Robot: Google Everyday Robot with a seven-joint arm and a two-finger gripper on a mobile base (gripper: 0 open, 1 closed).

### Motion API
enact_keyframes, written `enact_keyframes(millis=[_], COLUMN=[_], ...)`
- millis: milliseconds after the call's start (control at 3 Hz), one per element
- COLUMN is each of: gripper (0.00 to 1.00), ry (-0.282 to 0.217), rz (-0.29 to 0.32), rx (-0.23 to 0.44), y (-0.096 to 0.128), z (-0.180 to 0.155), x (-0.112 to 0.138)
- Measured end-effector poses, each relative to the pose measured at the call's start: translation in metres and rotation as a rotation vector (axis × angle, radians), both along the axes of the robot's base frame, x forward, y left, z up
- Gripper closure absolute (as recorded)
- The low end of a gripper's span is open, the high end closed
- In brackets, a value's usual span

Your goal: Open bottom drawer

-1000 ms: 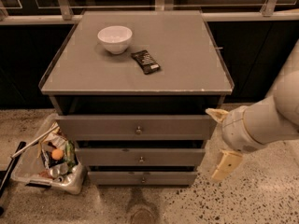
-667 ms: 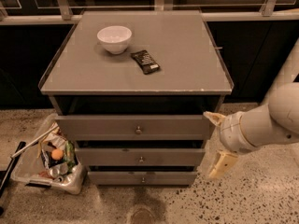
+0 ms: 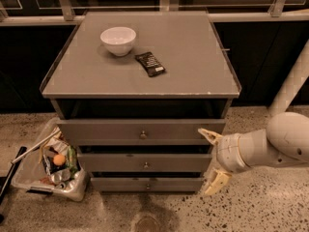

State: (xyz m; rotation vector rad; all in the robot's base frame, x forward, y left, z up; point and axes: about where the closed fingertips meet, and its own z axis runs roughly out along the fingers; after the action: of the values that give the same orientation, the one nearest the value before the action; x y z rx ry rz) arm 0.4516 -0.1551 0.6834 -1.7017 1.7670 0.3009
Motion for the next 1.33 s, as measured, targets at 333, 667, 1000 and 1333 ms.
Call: enact_keyframes(millis=[333, 667, 1000, 1333], gripper=[0.00, 0.00, 0.00, 0.00], ry=[0.000, 0.024, 0.090, 0.128], rz=[0.000, -0.001, -0.022, -0.040], rx=[0.000, 0.003, 0.018, 0.046], y=[0.000, 0.005, 0.013, 0.019], z=[0.000, -0.013, -0.064, -0.125], x=[0.000, -0.001, 0.003, 0.006])
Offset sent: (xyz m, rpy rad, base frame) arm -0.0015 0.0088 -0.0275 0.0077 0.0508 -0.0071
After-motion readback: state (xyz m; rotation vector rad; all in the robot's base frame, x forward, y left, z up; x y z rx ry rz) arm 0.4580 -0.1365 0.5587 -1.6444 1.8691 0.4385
